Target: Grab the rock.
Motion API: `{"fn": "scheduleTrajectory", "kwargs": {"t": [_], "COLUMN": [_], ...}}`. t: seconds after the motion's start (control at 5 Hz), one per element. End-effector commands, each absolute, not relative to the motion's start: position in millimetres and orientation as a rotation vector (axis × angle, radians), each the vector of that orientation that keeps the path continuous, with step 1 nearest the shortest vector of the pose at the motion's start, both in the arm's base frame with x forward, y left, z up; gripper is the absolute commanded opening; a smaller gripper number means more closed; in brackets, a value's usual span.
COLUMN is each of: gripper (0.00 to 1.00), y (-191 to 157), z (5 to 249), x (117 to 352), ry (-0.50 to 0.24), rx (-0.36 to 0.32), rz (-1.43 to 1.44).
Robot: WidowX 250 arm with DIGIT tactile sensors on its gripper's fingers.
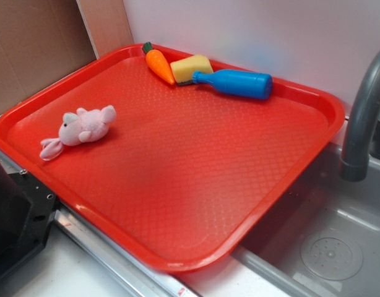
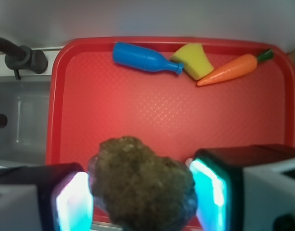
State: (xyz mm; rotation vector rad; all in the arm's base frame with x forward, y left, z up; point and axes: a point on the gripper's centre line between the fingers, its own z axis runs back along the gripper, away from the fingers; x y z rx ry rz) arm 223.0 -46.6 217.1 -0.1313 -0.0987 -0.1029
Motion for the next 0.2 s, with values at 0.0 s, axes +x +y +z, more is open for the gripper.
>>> {"fn": "scheduleTrajectory", "kwargs": {"t": [0.0], "gripper": [0.0], "y": [-12.1], "z": [225.7], "x": [200.9], "ry": [-0.155], "rx": [-0.038], "rz": [-0.09]}}
